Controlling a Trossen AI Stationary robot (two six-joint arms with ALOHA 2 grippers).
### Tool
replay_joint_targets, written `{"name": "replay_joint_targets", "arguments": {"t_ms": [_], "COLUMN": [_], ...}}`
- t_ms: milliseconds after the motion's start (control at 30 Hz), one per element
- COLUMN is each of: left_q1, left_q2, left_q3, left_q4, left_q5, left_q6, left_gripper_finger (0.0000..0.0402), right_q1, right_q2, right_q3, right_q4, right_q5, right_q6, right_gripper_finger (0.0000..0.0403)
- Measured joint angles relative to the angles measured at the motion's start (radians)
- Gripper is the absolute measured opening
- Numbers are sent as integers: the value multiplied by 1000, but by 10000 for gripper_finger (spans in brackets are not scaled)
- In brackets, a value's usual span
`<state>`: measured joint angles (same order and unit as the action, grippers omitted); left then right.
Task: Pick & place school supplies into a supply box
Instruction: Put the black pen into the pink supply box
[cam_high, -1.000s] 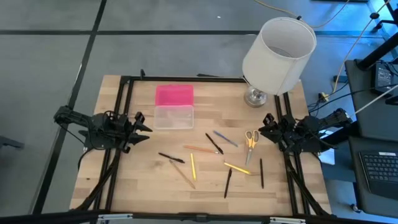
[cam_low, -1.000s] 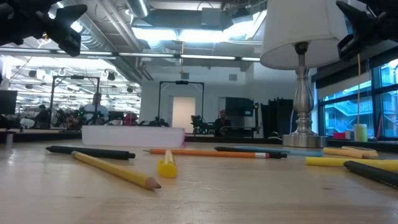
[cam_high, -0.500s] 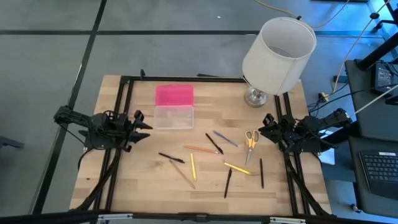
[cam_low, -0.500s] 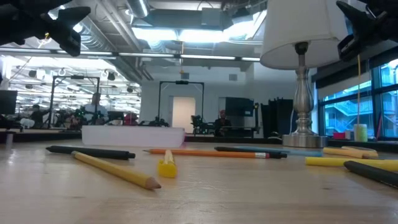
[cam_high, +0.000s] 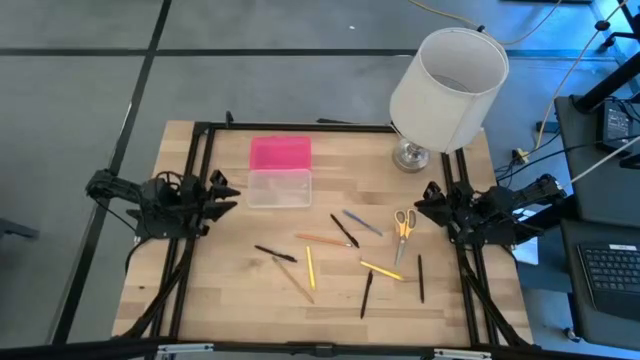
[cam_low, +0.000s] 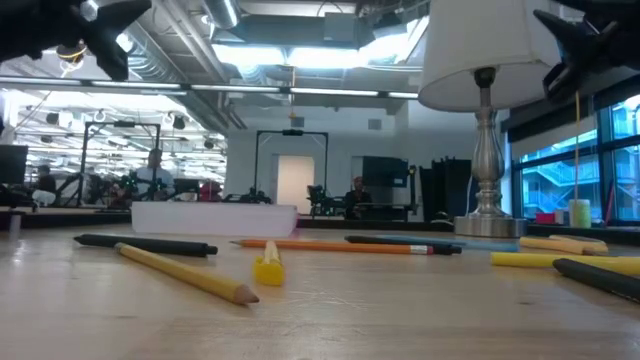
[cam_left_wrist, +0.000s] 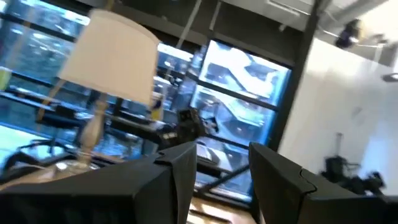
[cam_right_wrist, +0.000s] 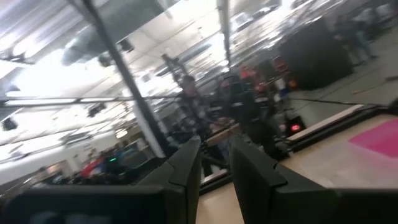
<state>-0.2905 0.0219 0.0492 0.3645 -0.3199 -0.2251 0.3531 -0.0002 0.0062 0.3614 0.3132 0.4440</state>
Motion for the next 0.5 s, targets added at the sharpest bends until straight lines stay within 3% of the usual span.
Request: {"name": "replay_joint_targets", "arguments": {"t_ms": [233,500], "left_q1": [0,0], "left_q2": [262,728], "left_q3": [187,610], "left_q4": [-46,-567], "left_q5": [9,118], "left_q6": [74,21], "left_gripper_finger": [139,139], "right_q1": [0,0], "right_q2": [0,0], "right_q3": [0,0], "right_q4": [-2,-59], "right_q5": [61,61], "right_q6": [-8,-3], "right_gripper_finger": [88,88]}}
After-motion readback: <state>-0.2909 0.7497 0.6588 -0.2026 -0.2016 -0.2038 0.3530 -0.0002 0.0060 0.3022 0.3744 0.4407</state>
